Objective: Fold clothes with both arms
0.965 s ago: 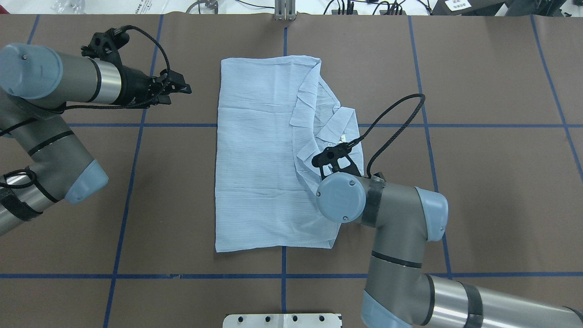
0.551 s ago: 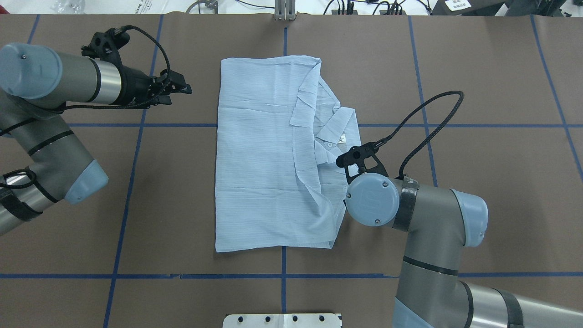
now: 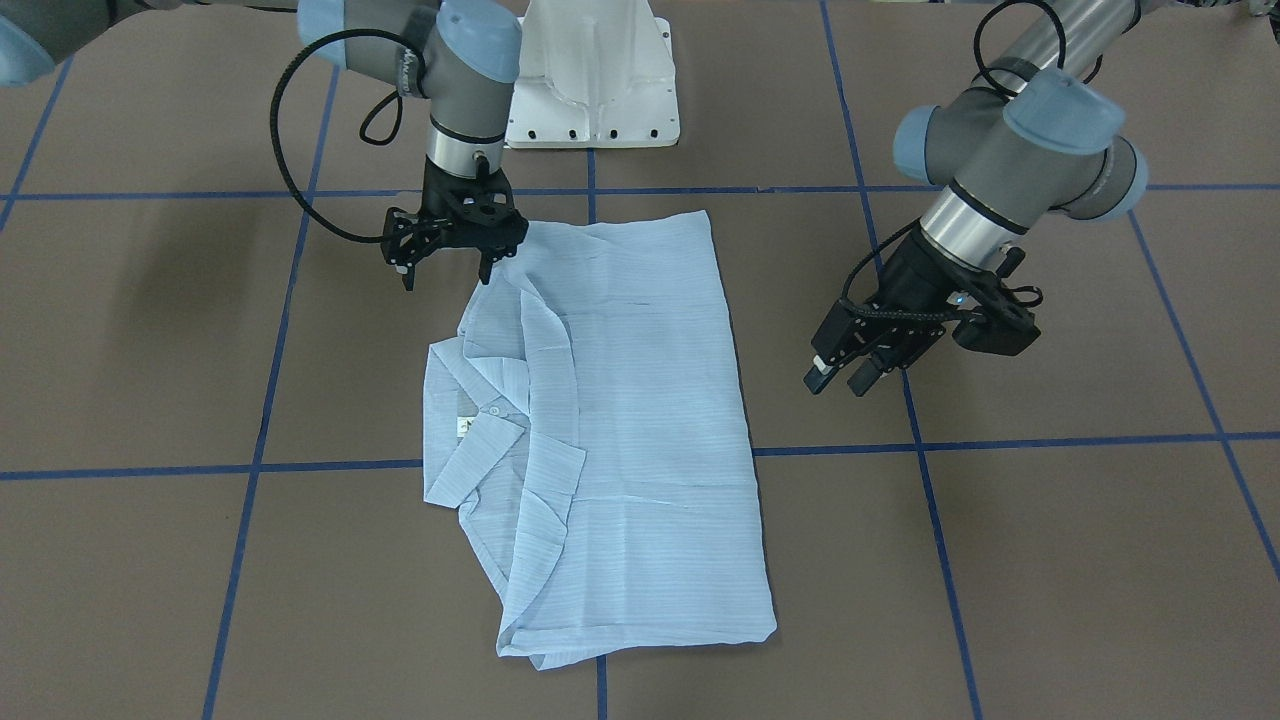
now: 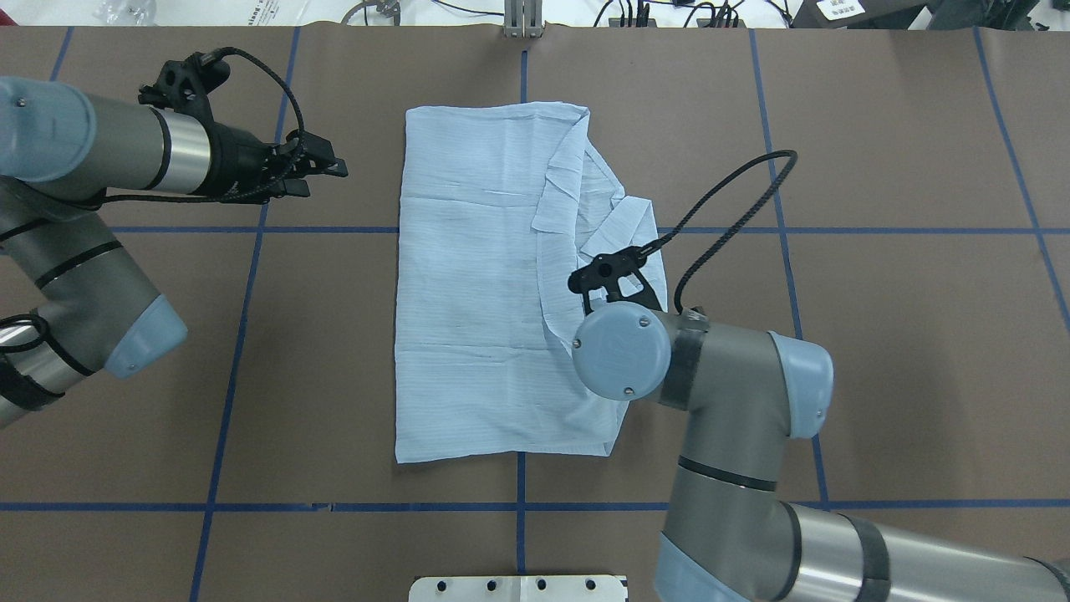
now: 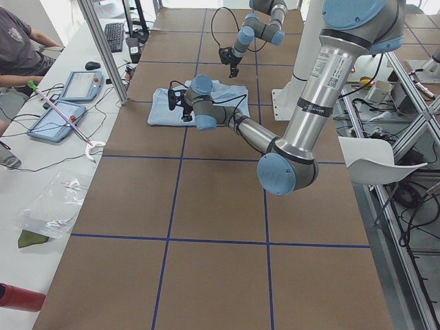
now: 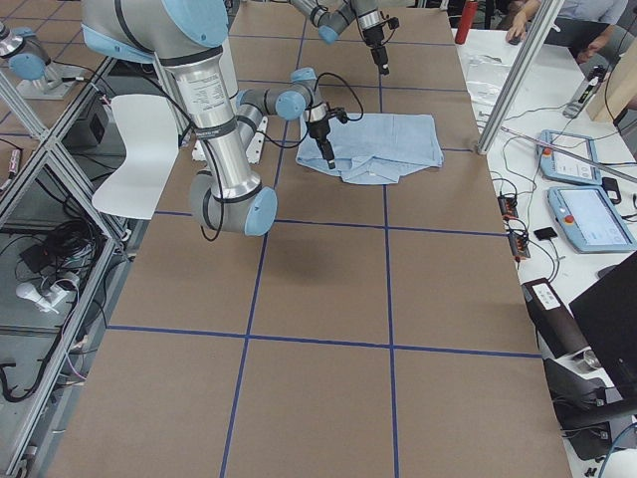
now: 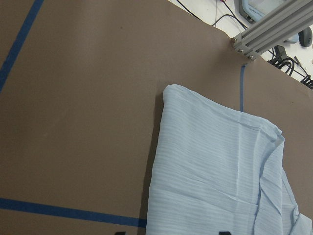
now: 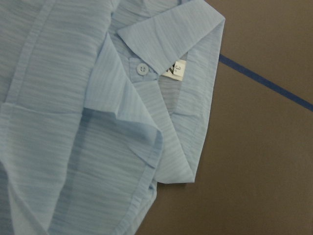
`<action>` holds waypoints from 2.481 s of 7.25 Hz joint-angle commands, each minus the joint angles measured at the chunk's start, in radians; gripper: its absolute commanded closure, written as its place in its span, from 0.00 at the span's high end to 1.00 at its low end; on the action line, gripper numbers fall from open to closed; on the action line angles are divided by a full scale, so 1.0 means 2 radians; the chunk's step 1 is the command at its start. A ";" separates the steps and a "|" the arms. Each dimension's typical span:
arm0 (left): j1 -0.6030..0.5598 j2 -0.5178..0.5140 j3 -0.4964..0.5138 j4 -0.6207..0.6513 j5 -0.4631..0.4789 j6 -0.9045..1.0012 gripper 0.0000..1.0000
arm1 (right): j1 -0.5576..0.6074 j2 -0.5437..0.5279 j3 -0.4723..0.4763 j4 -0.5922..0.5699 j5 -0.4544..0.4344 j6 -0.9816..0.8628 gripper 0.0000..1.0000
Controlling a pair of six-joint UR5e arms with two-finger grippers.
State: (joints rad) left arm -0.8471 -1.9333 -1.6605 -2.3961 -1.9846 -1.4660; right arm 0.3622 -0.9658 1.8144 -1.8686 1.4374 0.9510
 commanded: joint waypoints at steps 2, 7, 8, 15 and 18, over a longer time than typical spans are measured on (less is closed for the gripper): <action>-0.023 0.032 -0.030 -0.001 -0.039 0.004 0.70 | 0.001 0.090 -0.120 0.043 -0.001 0.001 1.00; -0.022 0.031 -0.030 -0.001 -0.039 0.001 0.70 | 0.001 0.093 -0.144 0.044 0.003 -0.001 1.00; -0.022 0.029 -0.030 -0.001 -0.039 0.000 0.71 | 0.001 0.091 -0.142 0.042 0.016 -0.002 1.00; -0.022 0.030 -0.042 0.001 -0.039 -0.012 0.72 | 0.035 -0.051 0.008 0.015 0.045 -0.038 1.00; -0.022 0.031 -0.043 0.001 -0.039 -0.012 0.72 | 0.035 -0.071 0.032 0.011 0.054 -0.032 1.00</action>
State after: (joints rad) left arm -0.8914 -1.8720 -1.7456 -2.3946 -2.0632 -1.4888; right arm 0.4320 -1.1103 1.8712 -1.8440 1.5403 0.8833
